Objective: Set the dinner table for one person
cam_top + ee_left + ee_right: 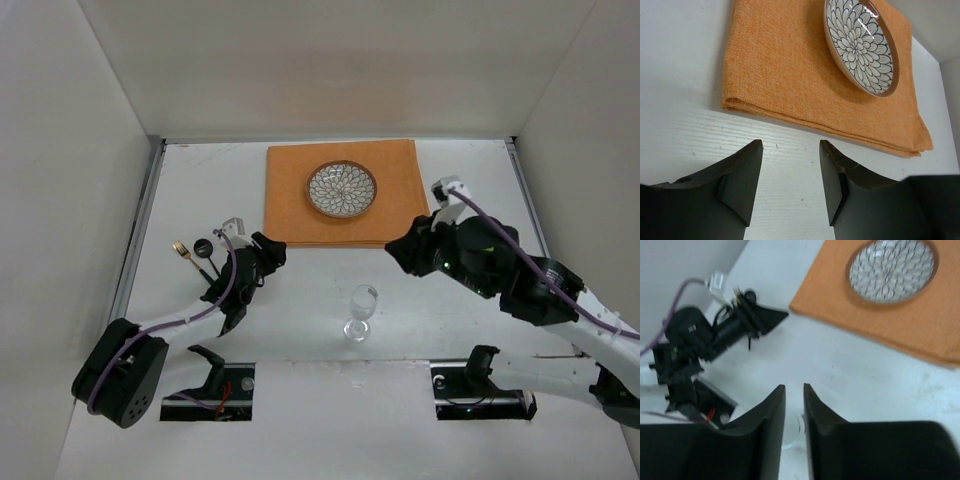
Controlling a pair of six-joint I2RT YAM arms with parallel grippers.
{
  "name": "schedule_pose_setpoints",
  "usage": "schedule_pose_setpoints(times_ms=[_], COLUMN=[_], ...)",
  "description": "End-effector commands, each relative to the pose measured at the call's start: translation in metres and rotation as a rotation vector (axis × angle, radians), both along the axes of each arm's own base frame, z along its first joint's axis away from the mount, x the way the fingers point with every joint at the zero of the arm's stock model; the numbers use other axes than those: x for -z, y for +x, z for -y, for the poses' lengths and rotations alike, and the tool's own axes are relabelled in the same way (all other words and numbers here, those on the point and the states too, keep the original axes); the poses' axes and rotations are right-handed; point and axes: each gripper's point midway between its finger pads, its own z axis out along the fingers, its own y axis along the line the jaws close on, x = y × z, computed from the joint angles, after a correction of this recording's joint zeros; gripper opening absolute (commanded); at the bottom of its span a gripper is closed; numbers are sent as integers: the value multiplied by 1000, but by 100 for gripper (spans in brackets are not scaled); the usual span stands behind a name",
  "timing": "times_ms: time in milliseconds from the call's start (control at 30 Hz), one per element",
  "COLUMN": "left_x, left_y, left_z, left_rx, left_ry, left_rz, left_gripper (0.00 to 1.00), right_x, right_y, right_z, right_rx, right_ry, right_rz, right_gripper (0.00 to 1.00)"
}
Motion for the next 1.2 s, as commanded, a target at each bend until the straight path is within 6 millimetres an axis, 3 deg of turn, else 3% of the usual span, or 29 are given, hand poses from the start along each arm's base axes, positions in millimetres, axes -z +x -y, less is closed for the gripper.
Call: schedule_pose_setpoints(times_ms=[0,67,267,733,1000,1100,1167], left_x=[-21,-19,-18,-20,-18,-20,-19], left_y=[10,11,12,12,12,12,11], left_z=[6,5,2,1,0,0,1], left_rx=[-6,-7,-17,-20,-21,-21,-17], left_ry=[-33,-33,-35,-40,-42,-48,-39], left_rz=[59,51,51,55,49,54,54], left_gripper=[46,46,46,46,46,46,46], right_x=[49,58,70,100,131,141,145], right_y=[-26,-33,-41,-51,-45,-43,-38], right_z=[22,19,3,-30,-36,-39,-41], right_rx=[-26,-60,-150,-271,-286,-296,-286], right_ry=[-330,-393,-489,-575,-620,-628,-619], right_rz=[-109,-131,-142,-181,-214,-225,-224], right_gripper=[30,38,47,46,38,32,22])
